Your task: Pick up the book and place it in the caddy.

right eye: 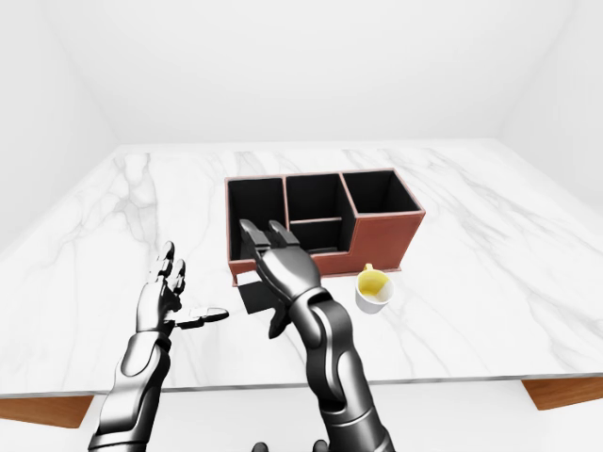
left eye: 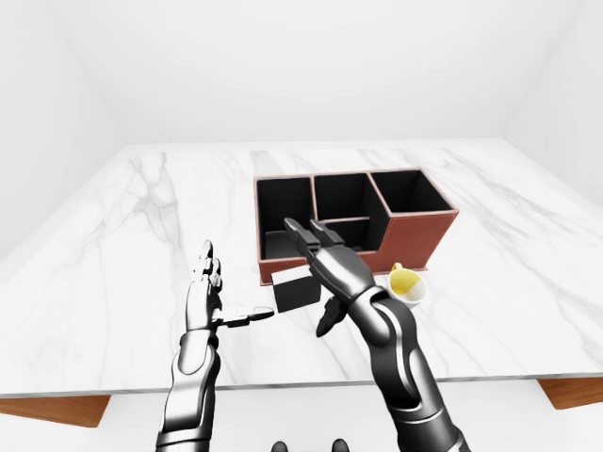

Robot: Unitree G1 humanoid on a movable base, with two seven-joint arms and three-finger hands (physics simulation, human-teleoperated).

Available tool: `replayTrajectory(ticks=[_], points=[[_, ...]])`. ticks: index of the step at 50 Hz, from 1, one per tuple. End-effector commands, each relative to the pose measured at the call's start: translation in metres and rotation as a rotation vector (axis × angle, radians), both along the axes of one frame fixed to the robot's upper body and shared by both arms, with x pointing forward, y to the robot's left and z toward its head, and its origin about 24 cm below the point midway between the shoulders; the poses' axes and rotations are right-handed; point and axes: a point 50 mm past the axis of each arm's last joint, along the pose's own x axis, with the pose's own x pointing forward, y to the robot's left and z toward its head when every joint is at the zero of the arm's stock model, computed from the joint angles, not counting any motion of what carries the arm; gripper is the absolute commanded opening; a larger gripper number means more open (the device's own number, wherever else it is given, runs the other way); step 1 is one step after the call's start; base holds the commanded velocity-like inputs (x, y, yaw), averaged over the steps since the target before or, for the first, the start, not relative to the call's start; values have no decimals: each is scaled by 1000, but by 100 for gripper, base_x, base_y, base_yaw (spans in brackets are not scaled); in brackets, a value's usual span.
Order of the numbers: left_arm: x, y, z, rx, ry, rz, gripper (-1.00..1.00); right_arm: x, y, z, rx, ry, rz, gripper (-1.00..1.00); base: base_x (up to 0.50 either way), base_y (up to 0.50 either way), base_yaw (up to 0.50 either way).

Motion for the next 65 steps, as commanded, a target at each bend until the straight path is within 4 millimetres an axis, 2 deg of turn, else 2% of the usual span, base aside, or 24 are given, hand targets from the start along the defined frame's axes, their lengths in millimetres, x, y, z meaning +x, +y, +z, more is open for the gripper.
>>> replayTrajectory(ticks=[1, 19, 30, 42, 43, 65], points=[[0, 0, -1, -1, 1, -1, 100, 2, 0, -9, -103, 16, -36, 100, 0, 0, 0], [0, 0, 0, -3, 0, -2, 100, -3, 3, -14, -232, 0, -74, 100, 0, 0, 0], [0, 0, 1, -5, -2, -3, 100, 1, 11, -16, -257, -16, -82, 100, 0, 0, 0], [0, 0, 1, -5, -2, -3, 100, 1, 11, -16, -256, -14, -85, 100, 0, 0, 0], [0, 0, 1, -4, -3, -5, 100, 2, 14, -23, -300, -23, -85, 100, 0, 0, 0], [-1, 0, 2, -7, -4, -6, 100, 10, 14, -42, -376, 14, -105, 100, 0, 0, 0]])
